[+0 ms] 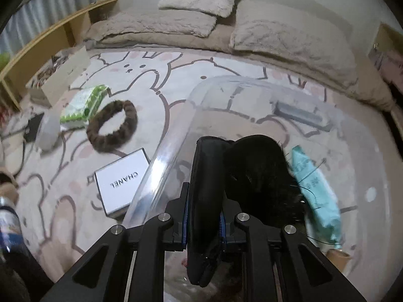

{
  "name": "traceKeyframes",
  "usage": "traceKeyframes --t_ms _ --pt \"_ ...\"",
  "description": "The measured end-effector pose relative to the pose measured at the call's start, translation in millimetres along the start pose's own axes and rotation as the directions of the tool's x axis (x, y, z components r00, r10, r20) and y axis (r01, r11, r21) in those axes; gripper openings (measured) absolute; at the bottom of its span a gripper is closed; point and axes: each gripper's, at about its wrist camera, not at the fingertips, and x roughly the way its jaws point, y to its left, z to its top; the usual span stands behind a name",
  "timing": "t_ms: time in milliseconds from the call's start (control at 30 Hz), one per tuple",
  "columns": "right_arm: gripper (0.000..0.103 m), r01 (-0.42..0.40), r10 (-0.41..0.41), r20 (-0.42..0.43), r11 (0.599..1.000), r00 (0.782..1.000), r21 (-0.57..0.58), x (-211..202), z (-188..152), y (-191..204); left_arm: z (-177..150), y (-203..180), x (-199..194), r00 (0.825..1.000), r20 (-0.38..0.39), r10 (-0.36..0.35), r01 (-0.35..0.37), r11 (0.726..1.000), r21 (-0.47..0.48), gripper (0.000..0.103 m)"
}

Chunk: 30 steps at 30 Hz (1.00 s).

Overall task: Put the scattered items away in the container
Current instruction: 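Lower the black cloth into the clear bin with the right tool, then open the right tool to release the black cloth inside the bin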

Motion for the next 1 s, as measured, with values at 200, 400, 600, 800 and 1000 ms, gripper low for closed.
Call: traceKeyframes --t_ms 200,400,600,800,1000 --pt "0.019 -0.072 0.073 -0.024 0.995 0.997 0.065 1.1 -2.7 -11.3 0.6 2.1 -4.0 1.000 0.002 0.001 -0.001 1.000 -0.007 0.095" --pt "0.054 -0.149 0.142 0.052 0.974 0.988 0.168 -30.9 -9.4 -27.8 4.7 -1.2 -8.3 1.000 0.013 -0.008 0.008 1.000 0.000 0.095" --pt "0.066 -0.230 0.176 0.225 0.943 0.958 0.240 -83.0 -4.9 -50.3 7.2 -5.7 -12.0 1.000 0.020 -0.020 0.020 1.000 -0.006 0.095" --pt "0.020 -0.242 0.202 0.211 0.953 0.956 0.184 -71.7 9.2 -35.7 7.9 -9.1 -13.2 1.000 0.019 -0.018 0.018 1.000 -0.001 0.095" --pt "0.018 -0.229 0.214 0.108 0.961 0.971 0.155 -36.5 15.5 -20.9 7.2 -4.2 -14.8 1.000 0.017 0.002 -0.001 1.000 -0.006 0.095"
